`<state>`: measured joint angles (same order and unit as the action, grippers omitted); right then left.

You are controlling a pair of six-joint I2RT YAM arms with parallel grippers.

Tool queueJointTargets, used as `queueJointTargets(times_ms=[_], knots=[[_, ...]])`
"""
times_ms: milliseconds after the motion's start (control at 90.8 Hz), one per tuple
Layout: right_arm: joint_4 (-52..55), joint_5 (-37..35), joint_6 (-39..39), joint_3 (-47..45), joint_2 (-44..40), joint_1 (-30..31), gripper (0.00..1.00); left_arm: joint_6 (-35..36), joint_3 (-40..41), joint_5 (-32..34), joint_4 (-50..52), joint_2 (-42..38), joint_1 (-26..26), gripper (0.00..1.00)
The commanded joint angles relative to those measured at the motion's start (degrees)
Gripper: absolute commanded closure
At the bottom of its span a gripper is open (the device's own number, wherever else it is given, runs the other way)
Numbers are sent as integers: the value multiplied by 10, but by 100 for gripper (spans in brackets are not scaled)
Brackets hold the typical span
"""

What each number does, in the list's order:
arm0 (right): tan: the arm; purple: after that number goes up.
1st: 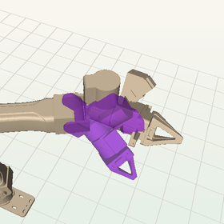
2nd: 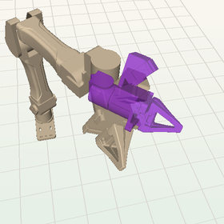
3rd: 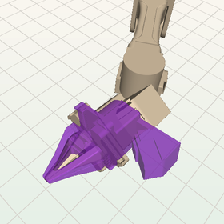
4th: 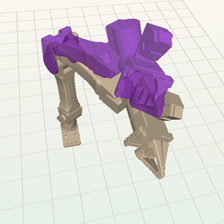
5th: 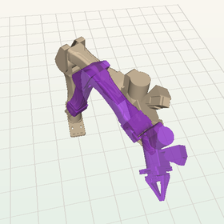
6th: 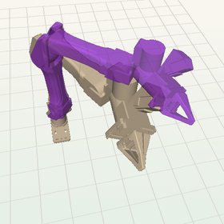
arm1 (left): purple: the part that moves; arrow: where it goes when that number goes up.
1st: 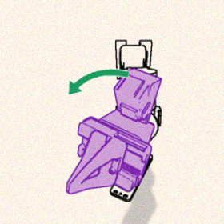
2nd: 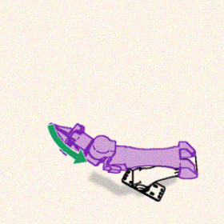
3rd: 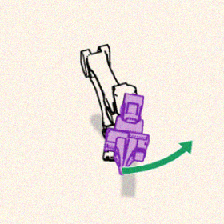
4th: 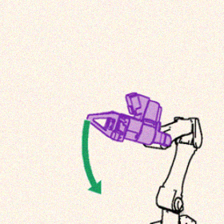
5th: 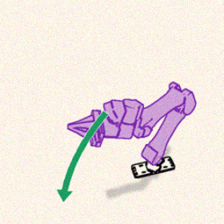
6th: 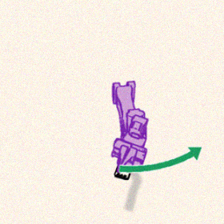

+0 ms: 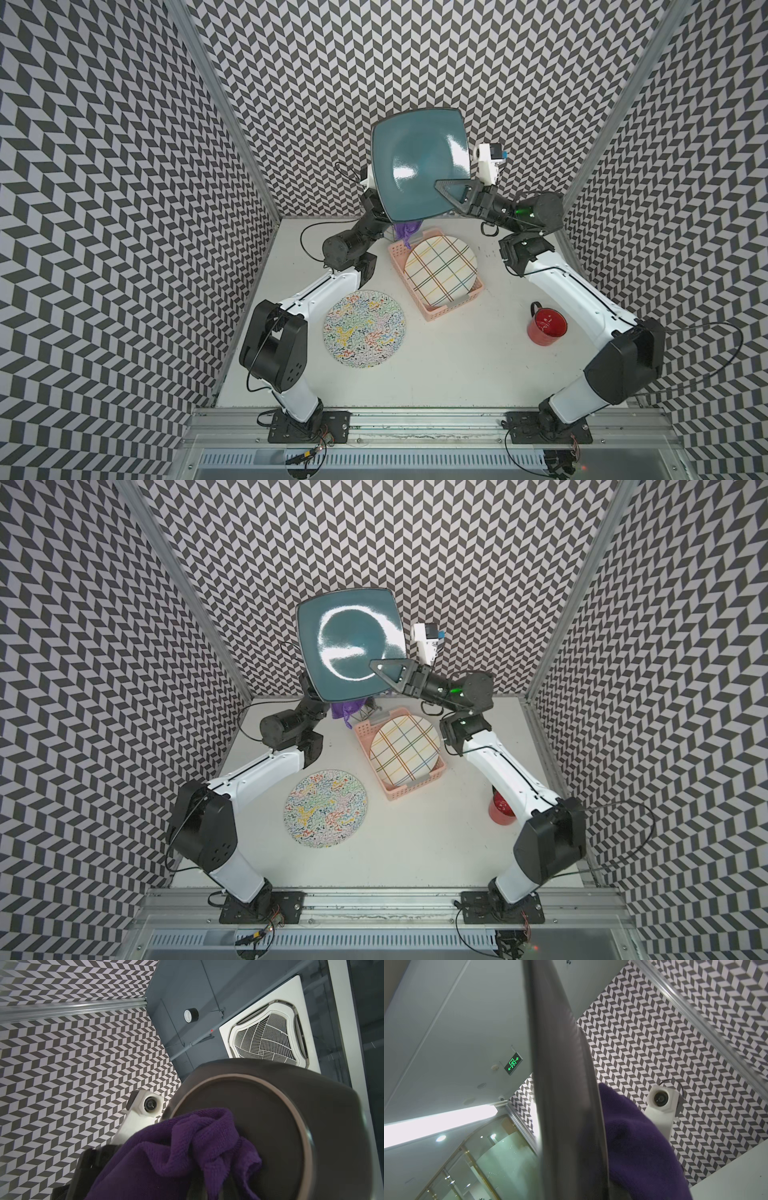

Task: Wipe the wet plate dry
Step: Wipe the plate with towel.

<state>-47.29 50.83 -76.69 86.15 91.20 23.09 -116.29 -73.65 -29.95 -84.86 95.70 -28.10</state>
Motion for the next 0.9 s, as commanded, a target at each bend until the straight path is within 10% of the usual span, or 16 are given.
queueJointTargets(times_ms=[0,286,419,584,892], knots=[[-23,-94,-10,6,6,-51,100,10,23,-63,-85,-38,-9,100],[28,-128,36,-126,-76,-117,100,186,157,-138,102,-172,58,100],[98,-131,100,-154,-107,-101,100,405,130,-149,370,-216,57,100],[124,-134,145,-162,-127,-71,100,777,-17,7,818,-215,20,100],[154,-135,193,-146,-141,-20,100,1032,-139,272,1033,-120,-37,100]])
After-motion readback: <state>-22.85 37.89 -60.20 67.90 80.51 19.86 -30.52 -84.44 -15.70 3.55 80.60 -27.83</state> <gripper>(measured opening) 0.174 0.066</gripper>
